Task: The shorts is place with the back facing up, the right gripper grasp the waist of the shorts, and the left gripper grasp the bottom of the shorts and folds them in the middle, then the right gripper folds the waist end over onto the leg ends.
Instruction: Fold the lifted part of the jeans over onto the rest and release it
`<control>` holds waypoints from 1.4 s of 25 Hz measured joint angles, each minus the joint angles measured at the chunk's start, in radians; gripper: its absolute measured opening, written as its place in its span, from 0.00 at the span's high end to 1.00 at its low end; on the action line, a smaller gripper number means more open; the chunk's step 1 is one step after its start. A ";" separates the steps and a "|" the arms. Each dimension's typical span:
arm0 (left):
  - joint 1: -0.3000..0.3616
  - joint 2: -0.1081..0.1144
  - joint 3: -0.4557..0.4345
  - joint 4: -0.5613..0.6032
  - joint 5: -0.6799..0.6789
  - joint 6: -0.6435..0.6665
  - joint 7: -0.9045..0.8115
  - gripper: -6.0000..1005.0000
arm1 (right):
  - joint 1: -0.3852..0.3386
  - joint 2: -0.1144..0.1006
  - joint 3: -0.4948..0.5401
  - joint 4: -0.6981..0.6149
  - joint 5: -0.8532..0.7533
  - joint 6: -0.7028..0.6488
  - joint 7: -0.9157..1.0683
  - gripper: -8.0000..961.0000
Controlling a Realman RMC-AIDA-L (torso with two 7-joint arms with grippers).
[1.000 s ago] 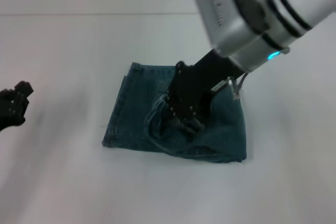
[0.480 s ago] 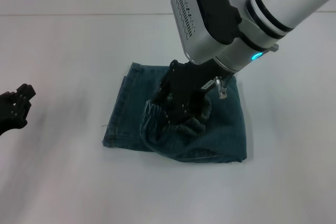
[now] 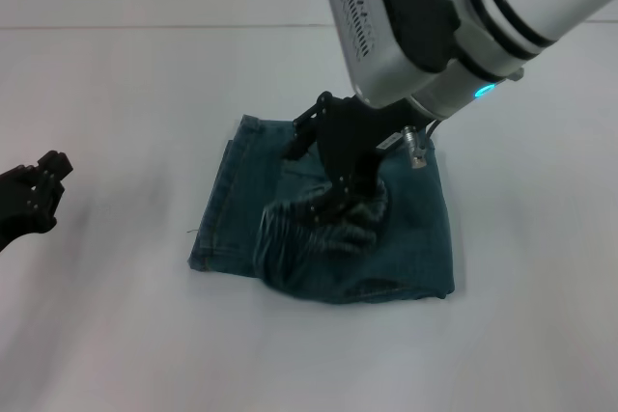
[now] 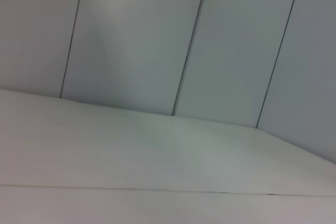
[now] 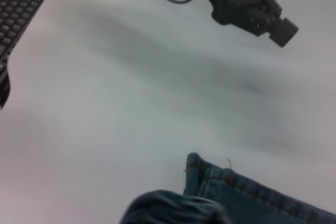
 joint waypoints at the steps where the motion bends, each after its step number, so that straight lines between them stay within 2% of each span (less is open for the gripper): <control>1: 0.000 0.000 0.001 0.001 0.000 0.002 0.000 0.93 | -0.006 -0.001 0.006 -0.017 0.000 -0.018 0.008 0.23; 4: 0.000 0.002 0.012 0.008 0.000 0.014 -0.002 0.93 | -0.021 -0.005 0.031 -0.048 -0.001 -0.074 0.029 0.20; 12: 0.008 0.005 0.114 0.097 0.003 0.108 -0.106 0.92 | -0.068 -0.018 0.140 -0.120 -0.078 -0.282 0.098 0.23; 18: 0.004 0.004 0.119 0.110 0.003 0.148 -0.132 0.92 | -0.079 -0.011 0.170 -0.121 -0.168 -0.344 0.121 0.24; 24: 0.001 0.002 0.130 0.107 -0.004 0.162 -0.133 0.92 | -0.102 0.001 0.139 -0.099 -0.154 -0.297 0.098 0.24; 35: 0.008 0.000 0.130 0.103 0.001 0.168 -0.132 0.92 | -0.095 0.004 0.060 0.002 -0.103 -0.171 0.057 0.24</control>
